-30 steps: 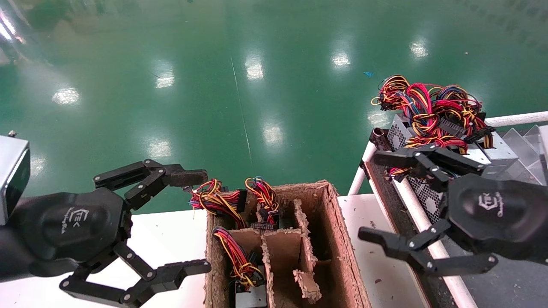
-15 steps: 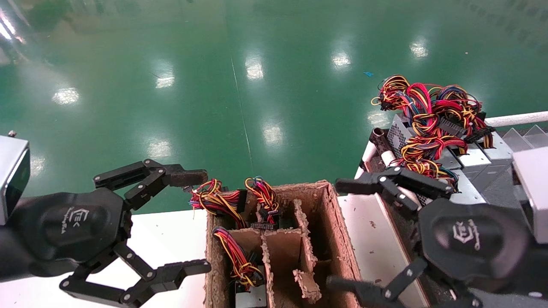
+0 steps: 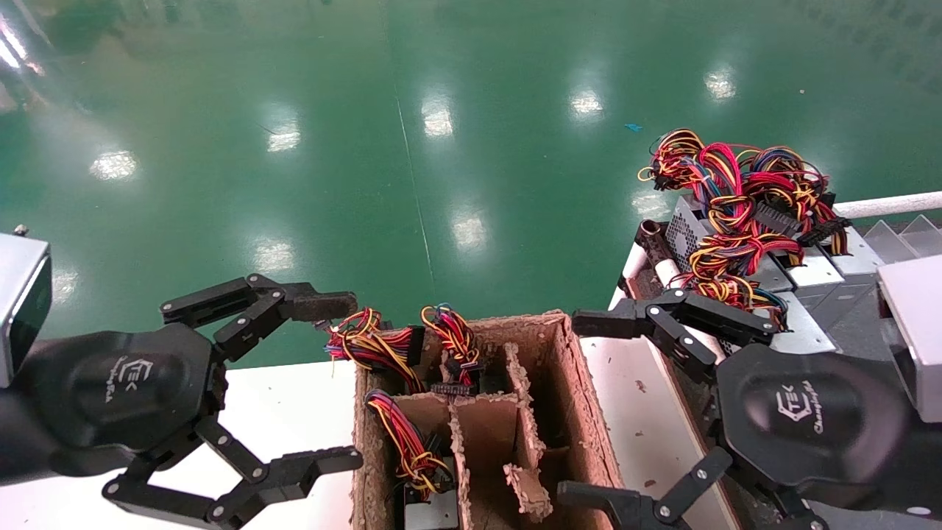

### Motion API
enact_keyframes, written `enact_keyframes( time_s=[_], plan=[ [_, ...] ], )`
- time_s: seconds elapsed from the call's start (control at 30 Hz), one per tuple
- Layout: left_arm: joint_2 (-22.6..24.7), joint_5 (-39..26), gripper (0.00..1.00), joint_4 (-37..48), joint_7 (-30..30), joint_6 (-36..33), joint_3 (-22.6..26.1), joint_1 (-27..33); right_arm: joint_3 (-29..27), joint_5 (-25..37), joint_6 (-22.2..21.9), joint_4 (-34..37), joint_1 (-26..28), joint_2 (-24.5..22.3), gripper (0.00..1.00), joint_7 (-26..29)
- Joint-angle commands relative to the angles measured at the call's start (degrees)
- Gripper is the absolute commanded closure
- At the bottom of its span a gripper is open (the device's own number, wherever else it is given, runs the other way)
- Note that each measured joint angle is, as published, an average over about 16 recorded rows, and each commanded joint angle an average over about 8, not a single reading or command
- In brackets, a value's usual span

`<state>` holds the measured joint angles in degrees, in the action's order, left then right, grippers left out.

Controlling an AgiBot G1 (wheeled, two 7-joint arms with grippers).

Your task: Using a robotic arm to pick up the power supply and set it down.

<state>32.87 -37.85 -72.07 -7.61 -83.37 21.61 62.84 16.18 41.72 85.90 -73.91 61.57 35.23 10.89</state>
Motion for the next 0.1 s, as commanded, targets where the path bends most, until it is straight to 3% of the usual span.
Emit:
enact_keyframes(
  time_s=[0.03,0.1],
  plan=[
    [0.0,0.0,0.0,0.0,0.0,0.0,0.0,0.0,-0.05,0.01,-0.06,0.11,0.0,-0.07,0.0,-0.05],
    [0.0,0.0,0.0,0.0,0.0,0.0,0.0,0.0,-0.06,0.01,-0.08,0.14,0.0,-0.09,0.0,-0.06]
  ],
)
